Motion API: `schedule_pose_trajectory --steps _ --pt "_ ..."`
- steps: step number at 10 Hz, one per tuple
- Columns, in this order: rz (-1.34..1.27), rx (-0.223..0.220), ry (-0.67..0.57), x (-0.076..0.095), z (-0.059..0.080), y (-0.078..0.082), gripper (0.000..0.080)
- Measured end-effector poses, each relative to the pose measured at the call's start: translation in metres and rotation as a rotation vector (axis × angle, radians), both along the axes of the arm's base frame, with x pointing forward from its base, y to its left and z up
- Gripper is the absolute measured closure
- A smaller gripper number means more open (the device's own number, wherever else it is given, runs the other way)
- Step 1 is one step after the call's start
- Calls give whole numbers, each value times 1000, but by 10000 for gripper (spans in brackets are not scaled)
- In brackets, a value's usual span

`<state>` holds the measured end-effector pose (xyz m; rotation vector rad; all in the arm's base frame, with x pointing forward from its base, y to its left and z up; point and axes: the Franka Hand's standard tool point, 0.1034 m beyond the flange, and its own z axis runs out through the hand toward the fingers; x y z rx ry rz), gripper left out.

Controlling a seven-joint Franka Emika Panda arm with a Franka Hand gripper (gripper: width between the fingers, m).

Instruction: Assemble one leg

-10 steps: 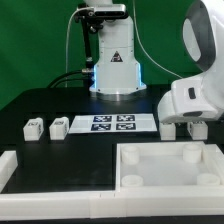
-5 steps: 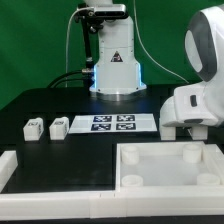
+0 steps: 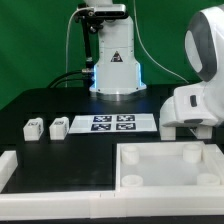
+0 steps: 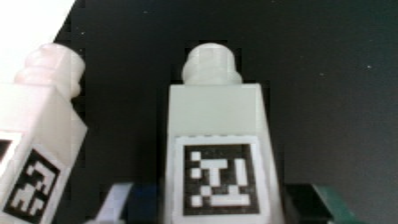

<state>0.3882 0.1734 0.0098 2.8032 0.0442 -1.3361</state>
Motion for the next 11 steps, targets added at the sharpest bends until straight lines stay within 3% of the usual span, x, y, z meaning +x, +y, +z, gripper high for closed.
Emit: schedule_pose_trajectory --steps 4,6,8,10,11 --pt "13 12 -4 4 2 -3 509" --pt "33 48 -61 28 29 -17 509" --pt "89 107 -158 51 70 -29 509" --pt "83 132 -379 81 105 -38 509" --pt "78 136 -500 88 119 -42 509"
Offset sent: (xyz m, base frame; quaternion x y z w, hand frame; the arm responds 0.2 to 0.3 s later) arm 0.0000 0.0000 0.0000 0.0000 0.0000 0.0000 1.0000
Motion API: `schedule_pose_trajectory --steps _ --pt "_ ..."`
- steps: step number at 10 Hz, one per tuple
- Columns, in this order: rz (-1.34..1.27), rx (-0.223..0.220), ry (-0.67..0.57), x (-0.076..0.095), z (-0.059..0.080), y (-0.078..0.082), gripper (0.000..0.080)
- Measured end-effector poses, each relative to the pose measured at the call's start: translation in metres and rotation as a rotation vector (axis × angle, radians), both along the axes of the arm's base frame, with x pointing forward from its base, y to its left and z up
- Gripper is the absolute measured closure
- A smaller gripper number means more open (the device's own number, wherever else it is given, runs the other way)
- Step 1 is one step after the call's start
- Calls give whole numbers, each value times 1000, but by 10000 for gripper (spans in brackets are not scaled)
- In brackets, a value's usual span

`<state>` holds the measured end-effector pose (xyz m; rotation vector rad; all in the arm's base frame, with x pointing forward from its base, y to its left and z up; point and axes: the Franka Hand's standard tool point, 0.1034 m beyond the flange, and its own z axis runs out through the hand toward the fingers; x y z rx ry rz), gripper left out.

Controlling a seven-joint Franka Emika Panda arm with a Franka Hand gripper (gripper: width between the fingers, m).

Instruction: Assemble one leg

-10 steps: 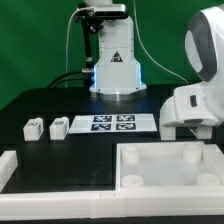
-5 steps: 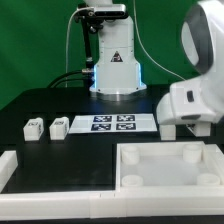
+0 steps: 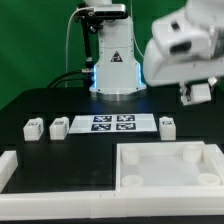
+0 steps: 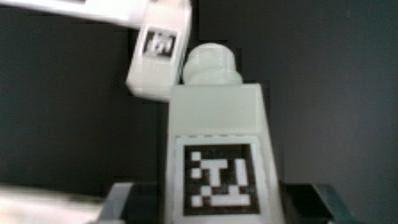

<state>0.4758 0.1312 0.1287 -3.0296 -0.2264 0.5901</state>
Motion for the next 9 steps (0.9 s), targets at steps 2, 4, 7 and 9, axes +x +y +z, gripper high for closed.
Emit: schedule_pose_trajectory --steps 2,4,7,9 --pt "-12 21 -182 1 -5 0 508" --pt "-24 44 -358 9 -4 -1 508" --pt "30 89 -706 76 14 -25 508" --pt "19 110 -918 97 36 -22 508"
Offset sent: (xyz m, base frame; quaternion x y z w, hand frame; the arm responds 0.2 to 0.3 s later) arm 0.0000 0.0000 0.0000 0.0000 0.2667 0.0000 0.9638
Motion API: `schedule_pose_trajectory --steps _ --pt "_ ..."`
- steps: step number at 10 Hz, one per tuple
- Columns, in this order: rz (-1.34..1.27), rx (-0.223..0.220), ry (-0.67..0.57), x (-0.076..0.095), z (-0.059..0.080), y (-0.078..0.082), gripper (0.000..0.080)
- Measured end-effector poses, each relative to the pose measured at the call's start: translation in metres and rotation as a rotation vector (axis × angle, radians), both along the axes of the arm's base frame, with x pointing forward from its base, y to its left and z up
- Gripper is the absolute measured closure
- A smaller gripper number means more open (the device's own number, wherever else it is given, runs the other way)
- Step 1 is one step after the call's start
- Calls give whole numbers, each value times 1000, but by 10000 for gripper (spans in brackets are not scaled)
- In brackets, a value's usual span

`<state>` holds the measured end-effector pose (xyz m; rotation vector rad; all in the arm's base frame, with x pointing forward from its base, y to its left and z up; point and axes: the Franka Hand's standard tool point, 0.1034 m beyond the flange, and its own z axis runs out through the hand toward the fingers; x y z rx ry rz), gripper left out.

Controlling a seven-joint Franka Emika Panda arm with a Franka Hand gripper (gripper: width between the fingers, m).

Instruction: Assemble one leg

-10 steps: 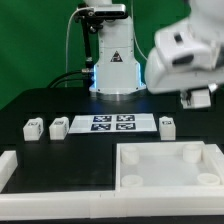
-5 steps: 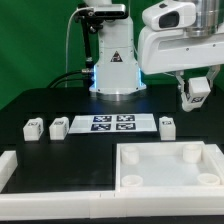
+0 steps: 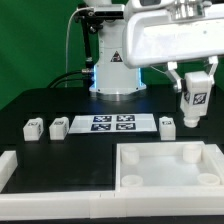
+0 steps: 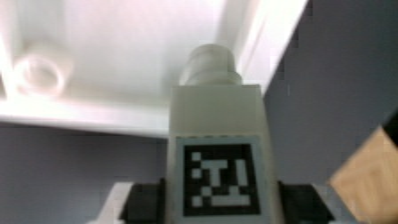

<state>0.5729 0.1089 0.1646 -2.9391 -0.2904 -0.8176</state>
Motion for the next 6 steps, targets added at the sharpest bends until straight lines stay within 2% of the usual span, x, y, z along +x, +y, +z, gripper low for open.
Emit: schedule_pose_trajectory --steps 2,3,4,6 --pt "-7 14 -144 -5 -8 -5 508" --pt "0 3 -55 -11 -21 -4 508" --pt "0 4 -76 -7 -15 -4 508" --pt "1 4 -75 -7 -19 -4 508"
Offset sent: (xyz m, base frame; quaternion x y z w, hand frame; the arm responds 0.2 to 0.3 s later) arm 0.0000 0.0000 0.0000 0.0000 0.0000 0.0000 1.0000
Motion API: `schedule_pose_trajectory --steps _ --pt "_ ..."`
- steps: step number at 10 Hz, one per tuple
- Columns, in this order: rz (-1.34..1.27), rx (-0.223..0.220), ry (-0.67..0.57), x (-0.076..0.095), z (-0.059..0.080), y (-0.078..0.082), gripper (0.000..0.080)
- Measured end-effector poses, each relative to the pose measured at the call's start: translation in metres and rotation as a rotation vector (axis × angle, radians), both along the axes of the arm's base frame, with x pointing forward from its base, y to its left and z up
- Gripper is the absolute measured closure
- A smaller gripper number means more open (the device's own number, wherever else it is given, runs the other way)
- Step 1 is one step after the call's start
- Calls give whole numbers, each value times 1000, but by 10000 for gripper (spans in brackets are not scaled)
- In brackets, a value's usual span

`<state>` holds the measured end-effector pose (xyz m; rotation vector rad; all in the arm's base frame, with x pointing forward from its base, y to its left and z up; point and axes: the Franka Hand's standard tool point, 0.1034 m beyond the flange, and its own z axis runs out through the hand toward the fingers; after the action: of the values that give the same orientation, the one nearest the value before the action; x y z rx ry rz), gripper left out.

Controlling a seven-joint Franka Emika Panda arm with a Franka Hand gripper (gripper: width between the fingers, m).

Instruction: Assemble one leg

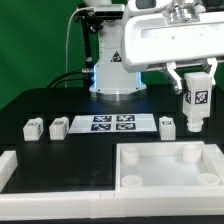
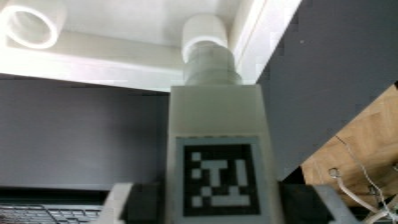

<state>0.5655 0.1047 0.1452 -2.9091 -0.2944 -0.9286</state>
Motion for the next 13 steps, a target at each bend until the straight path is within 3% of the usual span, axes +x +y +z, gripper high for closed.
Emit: schedule_pose_trajectory --steps 3,5,7,9,13 --pt "3 2 -23 36 -10 1 508" --pt "-2 9 -27 50 -20 2 508" --pt "-3 13 -11 51 -44 4 508" --pt "-9 17 9 47 -55 8 508" --pt "-7 19 4 47 -56 11 508"
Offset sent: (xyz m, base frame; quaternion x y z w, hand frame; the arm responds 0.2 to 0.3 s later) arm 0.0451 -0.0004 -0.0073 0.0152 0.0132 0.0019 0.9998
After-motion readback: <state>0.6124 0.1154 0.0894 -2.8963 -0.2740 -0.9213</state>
